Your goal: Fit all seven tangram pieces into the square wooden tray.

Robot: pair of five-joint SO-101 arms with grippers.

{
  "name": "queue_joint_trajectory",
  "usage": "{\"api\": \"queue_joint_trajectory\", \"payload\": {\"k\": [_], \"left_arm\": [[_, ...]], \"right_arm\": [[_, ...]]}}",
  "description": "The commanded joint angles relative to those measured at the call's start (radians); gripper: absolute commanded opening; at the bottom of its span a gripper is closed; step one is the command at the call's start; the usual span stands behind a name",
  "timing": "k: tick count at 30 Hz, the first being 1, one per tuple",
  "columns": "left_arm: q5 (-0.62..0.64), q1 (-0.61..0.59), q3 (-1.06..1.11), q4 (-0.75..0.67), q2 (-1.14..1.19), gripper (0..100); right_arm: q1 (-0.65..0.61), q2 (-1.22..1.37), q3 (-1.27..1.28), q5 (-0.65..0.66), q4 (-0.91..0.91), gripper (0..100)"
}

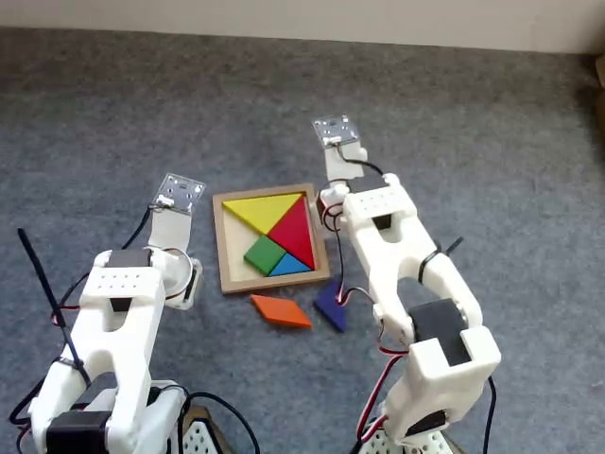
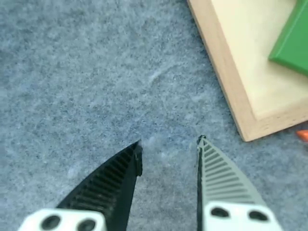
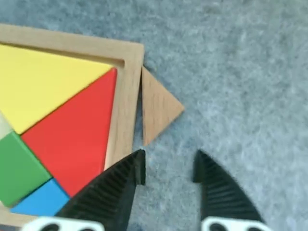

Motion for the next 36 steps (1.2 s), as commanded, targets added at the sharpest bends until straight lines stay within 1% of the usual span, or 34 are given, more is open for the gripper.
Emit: {"api": "queue_joint_trajectory", "payload": {"k": [1, 8, 15, 19, 26, 32, 36], "left_arm": [[0.002, -0.004, -0.001, -0.012, -0.027, 19], [0.002, -0.004, -0.001, -0.012, -0.027, 19], [0.002, -0.004, -0.001, -0.012, -0.027, 19], [0.002, -0.004, -0.001, -0.012, -0.027, 19], [0.002, -0.004, -0.001, -0.012, -0.027, 19], [0.0, -0.004, -0.001, -0.012, -0.027, 19], [0.0, -0.004, -0.001, -0.012, -0.027, 19]], "right_arm": [[-0.007, -0.061, -0.027, 0.009, 0.005, 21.1], [-0.033, 0.07, -0.193, 0.009, 0.005, 21.3], [-0.041, 0.234, -0.417, 0.008, 0.156, 21.3], [-0.044, 0.309, -0.492, 0.008, 0.183, 20.9], [-0.027, 0.355, -0.51, 0.012, 0.185, 17.3], [-0.005, 0.357, -0.506, 0.014, 0.183, 17.3], [-0.005, 0.351, -0.507, 0.015, 0.186, 10.3]]}}
